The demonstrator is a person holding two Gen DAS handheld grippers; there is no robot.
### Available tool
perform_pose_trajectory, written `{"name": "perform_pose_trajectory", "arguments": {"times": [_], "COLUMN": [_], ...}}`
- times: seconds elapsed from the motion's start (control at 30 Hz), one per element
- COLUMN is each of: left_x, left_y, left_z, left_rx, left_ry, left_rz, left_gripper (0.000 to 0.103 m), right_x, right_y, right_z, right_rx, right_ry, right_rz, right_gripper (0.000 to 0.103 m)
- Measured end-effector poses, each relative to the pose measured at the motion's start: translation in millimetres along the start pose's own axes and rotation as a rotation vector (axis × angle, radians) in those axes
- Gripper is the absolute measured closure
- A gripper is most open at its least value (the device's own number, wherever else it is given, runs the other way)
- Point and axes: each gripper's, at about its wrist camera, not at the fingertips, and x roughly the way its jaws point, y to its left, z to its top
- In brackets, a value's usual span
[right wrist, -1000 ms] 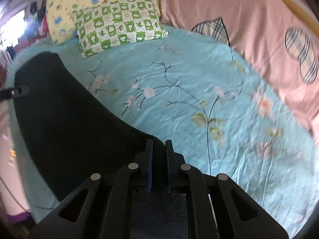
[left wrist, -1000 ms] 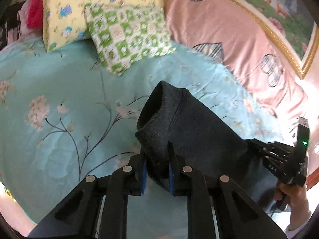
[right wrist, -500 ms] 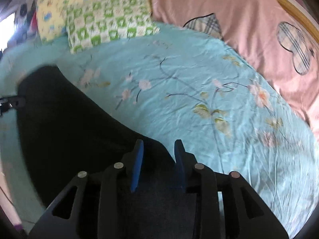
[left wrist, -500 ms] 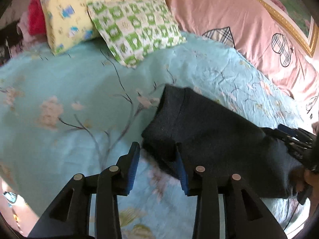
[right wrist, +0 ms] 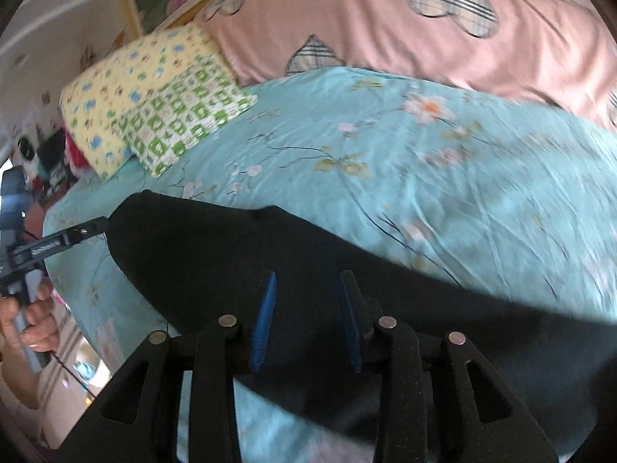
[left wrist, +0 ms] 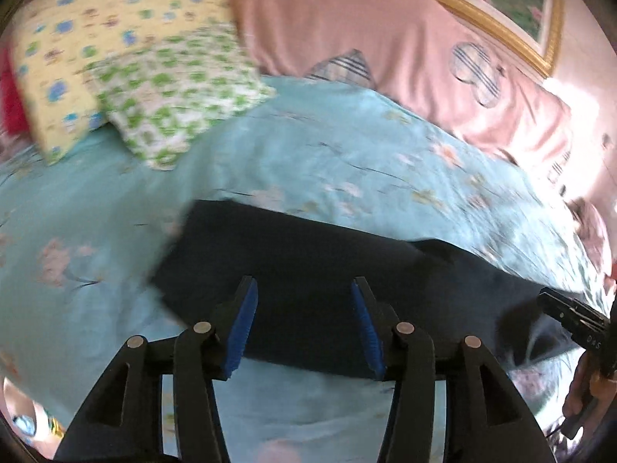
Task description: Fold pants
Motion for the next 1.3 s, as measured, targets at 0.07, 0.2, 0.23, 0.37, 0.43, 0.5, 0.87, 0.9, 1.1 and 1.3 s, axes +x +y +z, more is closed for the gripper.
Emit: {"name": "perform_pose_trajectory", "arguments": {"times": [0.07, 0.2, 0.23, 0.37, 0.43, 0.5, 0.87, 0.9, 1.1, 1.3], "left_x": [4.8, 12.8, 14.9, 21.2, 24.5, 27.5, 38.6, 39.3, 42.1, 51.6], "left_y": [-22.5, -61.6, -69.7, -111.4, -131.2, -148.4, -205.5, -209.7, -243.4, -276.8], "left_z": [-1.6, -3.4, -3.3, -2.9, -3.6, -4.3, -7.4, -7.3, -8.1, -5.9], "left_rx": [0.039, 0.095, 0.104, 0.177, 0.215, 0.244, 0.349, 0.358, 0.444, 0.522], "left_ry": [0.014, 0.048, 0.055, 0.077, 0.090, 0.098, 0.151, 0.153, 0.161, 0.193], "left_rz": [-0.037, -0.111, -0.133, -0.200, -0.228, -0.250, -0.335, -0.340, -0.381, -0.442], "left_gripper": [0.052, 0.052, 0.052, 0.050, 0.050, 0.050, 0.049, 0.049, 0.046, 0.044], "right_x": [-13.5, -39.9, -45.7, -69.2, -76.5, -85.4, -115.5, -119.0, -135.3, -145.7], "right_y": [-11.2, -31.7, -37.0, -56.2, -61.5, -68.0, -95.8, -98.9, -119.6, -140.6], "right_z": [-9.5, -29.3, -33.8, -51.2, -56.5, -63.4, -94.4, -97.9, -112.6, -124.8], "right_rx": [0.036, 0.102, 0.124, 0.201, 0.219, 0.238, 0.344, 0.359, 0.449, 0.548], "right_ry": [-0.011, -0.031, -0.036, -0.066, -0.074, -0.086, -0.111, -0.116, -0.143, -0.162], "right_rz": [-0.017, -0.053, -0.060, -0.091, -0.109, -0.132, -0.197, -0.203, -0.244, -0.302], "right_gripper": [0.063, 0.062, 0.062, 0.062, 0.062, 0.062, 0.061, 0.059, 0.055, 0.055]}}
